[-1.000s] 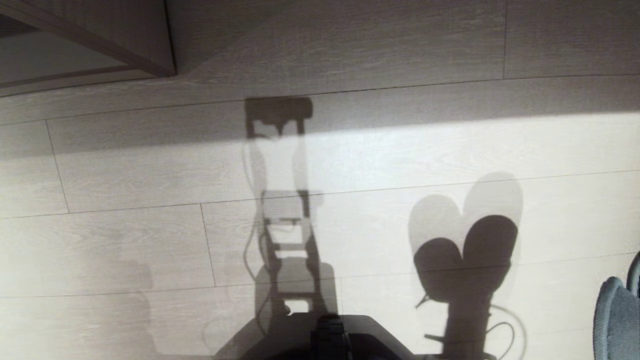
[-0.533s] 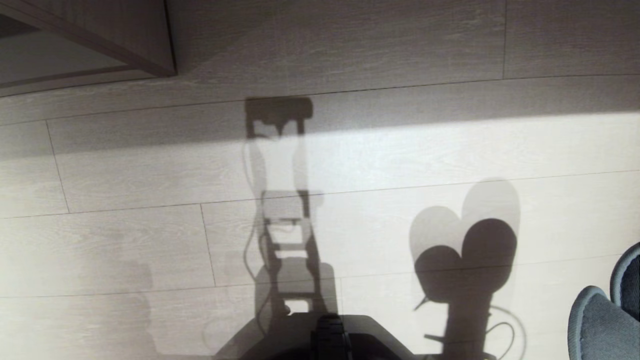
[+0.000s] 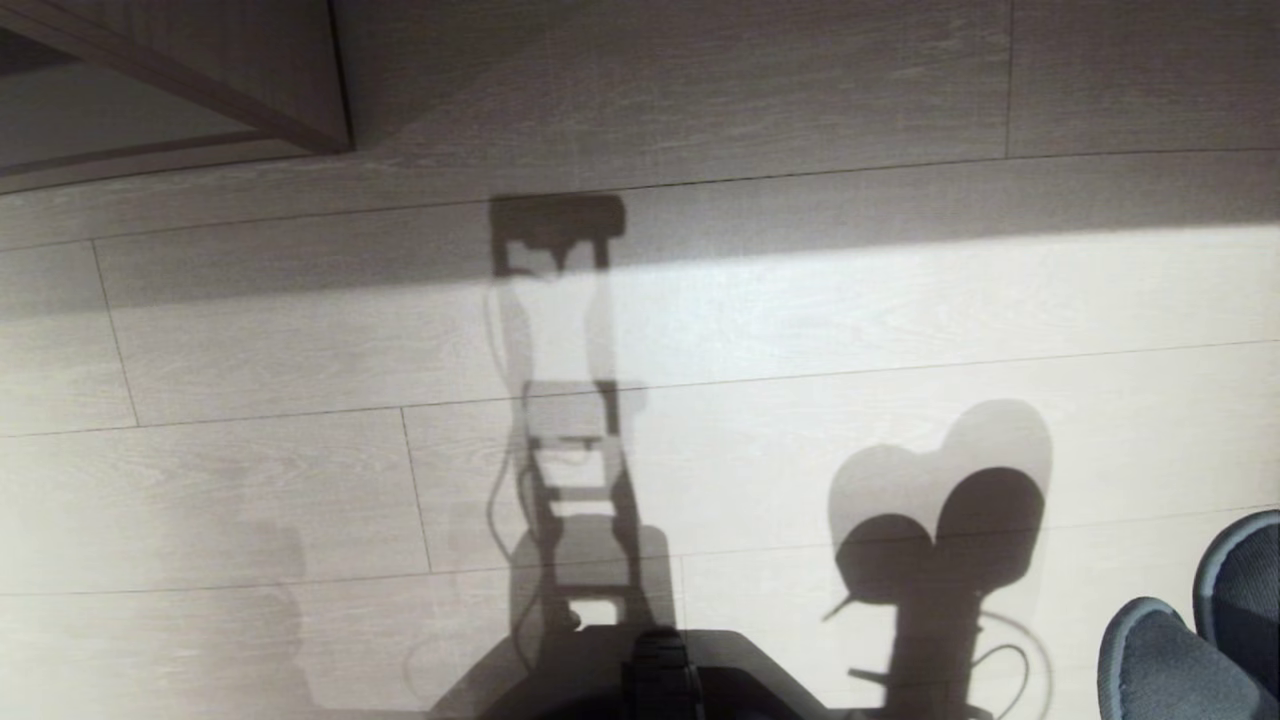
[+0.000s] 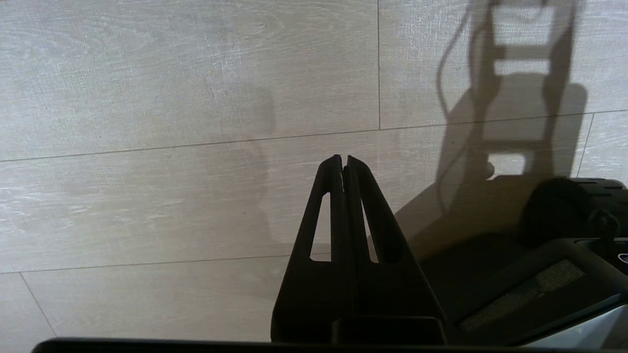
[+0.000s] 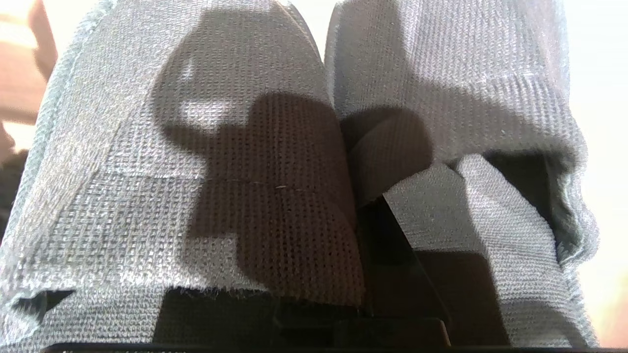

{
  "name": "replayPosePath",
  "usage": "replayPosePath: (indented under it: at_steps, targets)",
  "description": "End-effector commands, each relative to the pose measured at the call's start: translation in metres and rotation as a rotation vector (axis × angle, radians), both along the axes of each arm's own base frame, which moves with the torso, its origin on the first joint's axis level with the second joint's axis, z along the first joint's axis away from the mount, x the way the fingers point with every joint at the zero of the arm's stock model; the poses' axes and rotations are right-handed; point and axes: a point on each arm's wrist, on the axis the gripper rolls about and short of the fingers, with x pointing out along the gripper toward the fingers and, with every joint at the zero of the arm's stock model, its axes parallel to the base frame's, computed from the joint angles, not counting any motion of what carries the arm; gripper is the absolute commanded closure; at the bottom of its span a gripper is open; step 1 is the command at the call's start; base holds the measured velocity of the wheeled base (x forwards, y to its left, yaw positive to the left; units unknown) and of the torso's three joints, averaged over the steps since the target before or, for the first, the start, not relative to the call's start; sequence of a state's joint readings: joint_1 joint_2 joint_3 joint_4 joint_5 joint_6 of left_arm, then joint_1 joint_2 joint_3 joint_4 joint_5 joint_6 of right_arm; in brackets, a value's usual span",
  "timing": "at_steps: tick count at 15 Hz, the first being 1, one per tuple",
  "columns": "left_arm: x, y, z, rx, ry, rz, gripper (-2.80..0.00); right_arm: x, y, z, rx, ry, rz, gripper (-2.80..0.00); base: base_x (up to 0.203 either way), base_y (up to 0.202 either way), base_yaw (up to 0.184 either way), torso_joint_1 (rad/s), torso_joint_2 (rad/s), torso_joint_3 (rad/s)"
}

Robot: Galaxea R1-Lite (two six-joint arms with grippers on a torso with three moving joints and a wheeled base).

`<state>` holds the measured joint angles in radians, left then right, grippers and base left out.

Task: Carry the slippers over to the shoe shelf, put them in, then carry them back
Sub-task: Place the slippers into the shoe cabinet

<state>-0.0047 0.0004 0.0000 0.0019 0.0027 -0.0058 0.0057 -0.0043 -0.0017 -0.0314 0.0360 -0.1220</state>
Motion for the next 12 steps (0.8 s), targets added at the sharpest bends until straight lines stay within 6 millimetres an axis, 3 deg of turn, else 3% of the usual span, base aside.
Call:
replayPosePath:
  at_steps: [1, 12]
  targets:
    - [0.0001, 0.0, -0.0005, 0.0, 0.001, 0.0, 0.0, 0.0004, 0.0, -0.0021, 0.005, 0.021, 0.001, 0.0, 0.0, 0.0, 0.0, 0.0, 0.0, 0.0]
    - [0.0001, 0.0, -0.0004, -0.002, 0.001, 0.0, 0.0, 0.0004, 0.0, -0.0047, 0.017, 0.047, 0.001, 0.0, 0.0, 0.0, 0.0, 0.0, 0.0, 0.013]
